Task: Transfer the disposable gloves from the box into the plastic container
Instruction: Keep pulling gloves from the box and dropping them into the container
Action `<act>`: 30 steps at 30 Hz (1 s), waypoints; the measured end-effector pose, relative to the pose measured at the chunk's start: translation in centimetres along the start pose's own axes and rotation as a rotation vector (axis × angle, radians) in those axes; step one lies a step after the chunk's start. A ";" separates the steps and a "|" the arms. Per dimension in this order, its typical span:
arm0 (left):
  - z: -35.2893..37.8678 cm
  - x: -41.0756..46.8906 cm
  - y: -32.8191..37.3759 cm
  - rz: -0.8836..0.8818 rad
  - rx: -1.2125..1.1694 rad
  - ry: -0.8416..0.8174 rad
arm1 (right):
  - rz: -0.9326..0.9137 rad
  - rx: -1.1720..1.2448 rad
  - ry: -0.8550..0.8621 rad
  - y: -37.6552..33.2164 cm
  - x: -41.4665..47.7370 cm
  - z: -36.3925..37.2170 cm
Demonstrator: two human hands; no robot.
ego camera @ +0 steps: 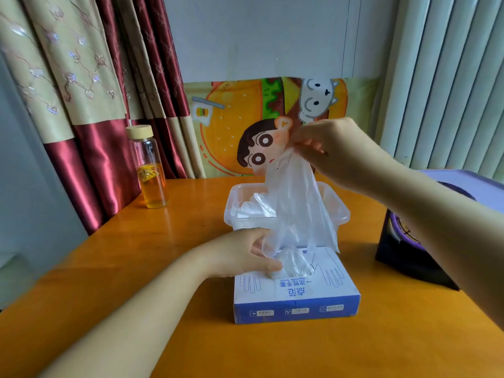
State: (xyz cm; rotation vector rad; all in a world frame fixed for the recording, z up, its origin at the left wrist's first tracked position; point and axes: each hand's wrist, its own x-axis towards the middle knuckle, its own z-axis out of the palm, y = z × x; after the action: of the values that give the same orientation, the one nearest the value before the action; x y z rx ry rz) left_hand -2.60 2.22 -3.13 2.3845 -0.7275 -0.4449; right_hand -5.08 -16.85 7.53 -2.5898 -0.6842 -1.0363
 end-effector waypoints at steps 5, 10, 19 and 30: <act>-3.5 -1.3 3.2 0.163 -0.307 0.216 | 0.132 0.147 -0.111 0.1 1.2 -0.8; -5.0 0.0 4.4 0.256 -0.474 0.314 | 0.341 0.494 -0.242 1.3 1.3 0.3; -5.4 3.1 4.3 0.032 -1.050 0.593 | 0.342 0.622 -0.104 1.8 -1.0 0.7; -6.4 3.8 2.1 -0.040 -1.273 0.470 | 0.110 0.087 -0.262 1.9 -1.7 3.3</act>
State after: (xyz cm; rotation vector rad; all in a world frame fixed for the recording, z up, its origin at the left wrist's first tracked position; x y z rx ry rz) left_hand 2.53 1.41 2.54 1.2022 -0.0700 -0.2174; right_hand -3.27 -17.72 3.90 -2.6776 -0.6216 -0.6267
